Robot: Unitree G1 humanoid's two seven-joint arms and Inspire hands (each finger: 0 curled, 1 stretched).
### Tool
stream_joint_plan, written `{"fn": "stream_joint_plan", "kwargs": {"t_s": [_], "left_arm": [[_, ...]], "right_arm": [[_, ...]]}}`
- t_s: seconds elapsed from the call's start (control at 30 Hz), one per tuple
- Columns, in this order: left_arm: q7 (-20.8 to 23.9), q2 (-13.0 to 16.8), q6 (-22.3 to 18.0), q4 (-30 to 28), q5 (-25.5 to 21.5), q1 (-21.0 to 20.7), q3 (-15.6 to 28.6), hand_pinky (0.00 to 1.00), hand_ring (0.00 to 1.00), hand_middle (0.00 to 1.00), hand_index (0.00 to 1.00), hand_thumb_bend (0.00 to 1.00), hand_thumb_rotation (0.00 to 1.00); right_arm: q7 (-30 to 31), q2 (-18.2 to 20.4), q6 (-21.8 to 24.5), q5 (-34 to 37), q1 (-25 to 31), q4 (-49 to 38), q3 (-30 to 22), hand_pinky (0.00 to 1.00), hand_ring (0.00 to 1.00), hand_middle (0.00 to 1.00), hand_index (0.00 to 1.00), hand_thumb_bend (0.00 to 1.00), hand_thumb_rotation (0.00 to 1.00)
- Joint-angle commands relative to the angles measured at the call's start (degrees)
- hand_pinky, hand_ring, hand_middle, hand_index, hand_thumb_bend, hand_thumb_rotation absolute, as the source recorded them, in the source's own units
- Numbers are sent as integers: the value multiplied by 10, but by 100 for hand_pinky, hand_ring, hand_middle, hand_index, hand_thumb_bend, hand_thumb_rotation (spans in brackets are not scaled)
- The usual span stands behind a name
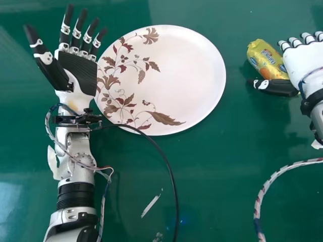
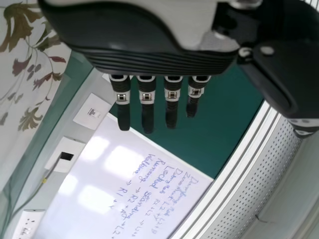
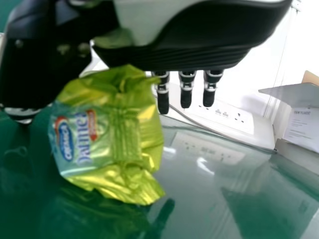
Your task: Pick up biscuit and place it in the plate
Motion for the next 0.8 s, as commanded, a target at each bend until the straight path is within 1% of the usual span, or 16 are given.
{"fn": "stream_joint_plan", "kwargs": {"t_s": [0.0, 0.07, 0.13, 0.2, 0.27, 0.33, 0.4, 0.43, 0.47, 0.5, 0.53, 0.57, 0.6, 0.63, 0.67, 0.77], "left_arm": [[6, -49, 6, 41, -17, 48, -1, 82, 86, 92, 98, 100, 51], [5, -48, 7, 42, -22, 47, -1, 81, 84, 91, 98, 100, 53], [6, -50, 11, 41, -31, 46, 2, 82, 85, 91, 98, 100, 53], [12, -54, 19, 38, -43, 46, 6, 84, 86, 92, 98, 100, 53], [19, -57, 28, 34, -51, 47, 9, 84, 85, 91, 98, 100, 53], [29, -65, 34, 29, -60, 46, 15, 83, 84, 91, 98, 100, 53], [30, -73, 43, 31, -81, 42, 23, 85, 85, 92, 99, 100, 53], [31, -77, 43, 33, -90, 40, 26, 85, 85, 92, 99, 100, 53], [32, -79, 43, 36, -99, 38, 30, 86, 86, 92, 99, 100, 52], [30, -81, 46, 40, -112, 35, 34, 85, 85, 92, 99, 100, 52], [31, -81, 49, 44, -122, 32, 38, 85, 85, 92, 99, 100, 52], [31, -80, 50, 48, -130, 30, 40, 84, 85, 91, 98, 100, 52], [32, -79, 50, 52, -135, 27, 42, 83, 85, 91, 98, 100, 53], [34, -77, 46, 56, -138, 25, 44, 83, 85, 91, 98, 100, 53], [35, -76, 41, 59, -139, 23, 45, 83, 85, 91, 98, 100, 53], [33, -73, 32, 67, -137, 18, 50, 81, 83, 90, 97, 100, 53]], "right_arm": [[-1, 4, -19, 9, 17, 9, 17, 100, 100, 100, 100, 100, 54], [-4, 2, -21, 7, 18, 8, 18, 94, 100, 100, 100, 98, 53], [1, 1, -21, 10, 16, 6, 18, 87, 98, 100, 99, 92, 49], [2, 0, -22, 13, 16, 4, 17, 77, 93, 100, 96, 90, 38], [-4, -1, -27, 15, 16, 4, 15, 67, 86, 99, 94, 88, 30], [-4, -1, -27, 15, 17, 2, 15, 51, 72, 90, 90, 81, 21], [5, -1, -24, 14, 15, -2, 14, 40, 60, 78, 82, 75, 7], [6, 1, -22, 17, 15, -3, 13, 35, 56, 74, 79, 70, 3], [6, 0, -22, 16, 15, -4, 13, 29, 50, 69, 76, 67, 2], [7, 0, -21, 15, 15, -5, 12, 22, 42, 59, 71, 60, 1], [4, -2, -22, 16, 16, -6, 12, 17, 33, 51, 62, 56, 0], [2, -3, -24, 15, 17, -6, 11, 13, 26, 47, 58, 53, 0], [2, -4, -25, 17, 17, -7, 10, 10, 21, 44, 56, 52, 0], [1, -4, -25, 17, 18, -8, 9, 7, 17, 46, 52, 52, 0], [1, -4, -25, 18, 18, -8, 9, 3, 12, 42, 51, 51, 0], [-7, -7, -27, 15, 19, -9, 8, 0, 4, 43, 49, 51, 0]]}}
